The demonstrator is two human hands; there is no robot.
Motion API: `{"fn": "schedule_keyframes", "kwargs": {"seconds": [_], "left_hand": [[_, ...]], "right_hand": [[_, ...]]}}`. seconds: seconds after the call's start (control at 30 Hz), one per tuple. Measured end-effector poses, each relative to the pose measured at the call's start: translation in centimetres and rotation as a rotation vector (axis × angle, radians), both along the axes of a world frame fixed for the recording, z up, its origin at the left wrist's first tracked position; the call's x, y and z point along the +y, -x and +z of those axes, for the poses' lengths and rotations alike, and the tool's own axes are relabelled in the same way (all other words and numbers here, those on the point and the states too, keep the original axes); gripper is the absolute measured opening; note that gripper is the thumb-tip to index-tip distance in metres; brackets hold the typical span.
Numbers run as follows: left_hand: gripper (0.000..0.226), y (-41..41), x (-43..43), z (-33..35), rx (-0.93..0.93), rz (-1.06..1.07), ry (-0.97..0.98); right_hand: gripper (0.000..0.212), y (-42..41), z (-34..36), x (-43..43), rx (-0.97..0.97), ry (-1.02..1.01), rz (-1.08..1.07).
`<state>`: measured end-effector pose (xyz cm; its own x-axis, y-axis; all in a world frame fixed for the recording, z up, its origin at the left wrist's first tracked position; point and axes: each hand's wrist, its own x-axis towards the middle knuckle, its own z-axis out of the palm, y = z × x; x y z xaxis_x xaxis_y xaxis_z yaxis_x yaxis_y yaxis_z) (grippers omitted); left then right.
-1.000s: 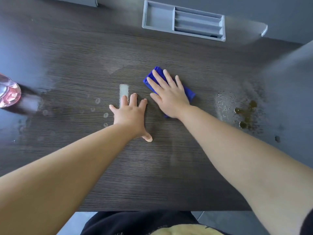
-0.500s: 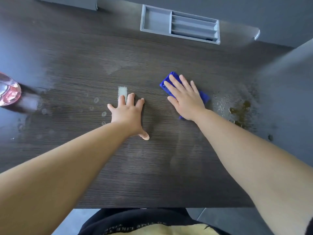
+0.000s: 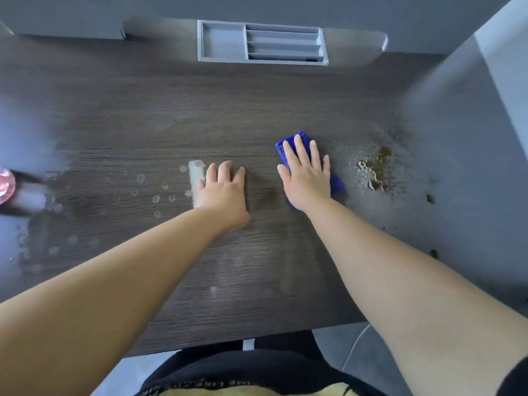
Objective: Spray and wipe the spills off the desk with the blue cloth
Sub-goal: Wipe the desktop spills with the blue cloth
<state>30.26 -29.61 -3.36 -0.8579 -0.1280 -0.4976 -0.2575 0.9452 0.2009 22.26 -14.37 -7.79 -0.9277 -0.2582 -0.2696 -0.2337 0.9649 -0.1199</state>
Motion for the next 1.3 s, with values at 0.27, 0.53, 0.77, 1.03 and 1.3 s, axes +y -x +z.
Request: {"fn": "schedule_keyframes", "kwargs": {"seconds": [0.27,0.53,0.77,1.03,1.3], "left_hand": [[0.08,-0.2,4.3,0.0,0.034,0.054,-0.065],[0.068,0.3,7.9,-0.7,0.119,0.164,-0.059],[0.103,0.4,7.5,-0.9,-0.019,0.025,0.02],[0.086,0.2,6.3,-0.6,-0.033,0.022,-0.075],[0.071,-2.5,6.5,0.1,0.09,0.022,-0.161]], "right_hand": [[0.057,0.1,0.6,4.1,0.004,-0.036,0.503],[0.058,-3.1,0.2,3.9,-0.022,0.005,0.217],[0.054,2.9,0.2,7.2,-0.026,-0.004,0.258],[0.06,-5.8,0.5,7.1,-0.015,-0.039,0.461],[0.06,-7.0,0.9,5.8,-0.088,-0.066,0.121]]}}
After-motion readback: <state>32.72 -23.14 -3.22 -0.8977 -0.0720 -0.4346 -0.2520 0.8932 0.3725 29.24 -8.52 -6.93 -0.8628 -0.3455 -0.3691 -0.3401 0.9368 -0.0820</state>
